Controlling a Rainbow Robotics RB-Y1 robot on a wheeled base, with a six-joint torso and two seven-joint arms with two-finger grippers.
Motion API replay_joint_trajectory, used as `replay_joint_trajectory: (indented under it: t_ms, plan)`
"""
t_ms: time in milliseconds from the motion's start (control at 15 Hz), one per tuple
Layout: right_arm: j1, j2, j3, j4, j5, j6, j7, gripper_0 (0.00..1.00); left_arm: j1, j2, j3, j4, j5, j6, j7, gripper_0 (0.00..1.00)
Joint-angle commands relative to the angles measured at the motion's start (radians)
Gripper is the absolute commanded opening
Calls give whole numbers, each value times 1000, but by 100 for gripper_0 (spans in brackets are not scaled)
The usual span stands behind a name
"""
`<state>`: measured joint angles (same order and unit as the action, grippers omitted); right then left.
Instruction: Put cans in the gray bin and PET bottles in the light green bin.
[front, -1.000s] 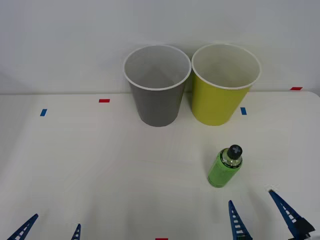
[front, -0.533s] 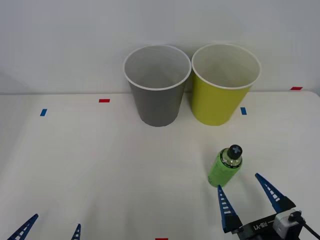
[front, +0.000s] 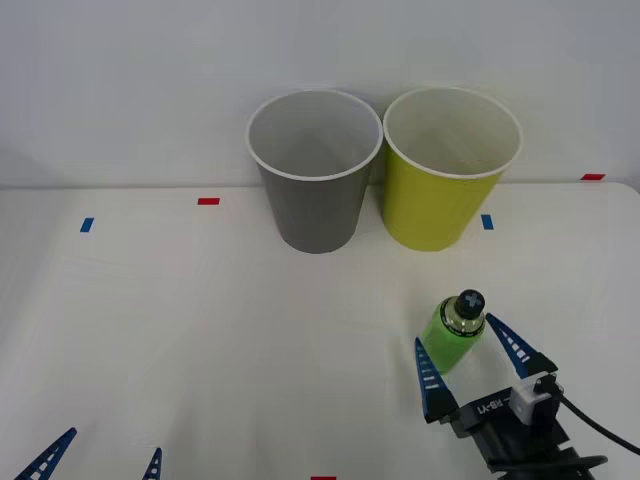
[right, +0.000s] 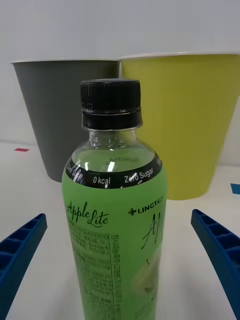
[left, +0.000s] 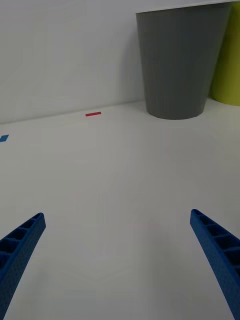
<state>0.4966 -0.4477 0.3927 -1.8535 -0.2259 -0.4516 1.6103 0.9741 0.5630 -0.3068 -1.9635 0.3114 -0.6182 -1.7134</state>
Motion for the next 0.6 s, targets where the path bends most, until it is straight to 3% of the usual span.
replay_joint_trajectory:
  t_ms: [67, 533, 600]
  plan:
    - [-39, 1, 2, 4, -6, 41, -3, 100, 0, 0, 0, 0, 0, 0, 0, 100]
    - [-69, -5, 9, 4, -15, 65, 0, 98, 0, 0, 0, 0, 0, 0, 0, 100]
    - [-69, -5, 9, 4, -18, 65, 0, 67, 0, 0, 0, 0, 0, 0, 0, 100]
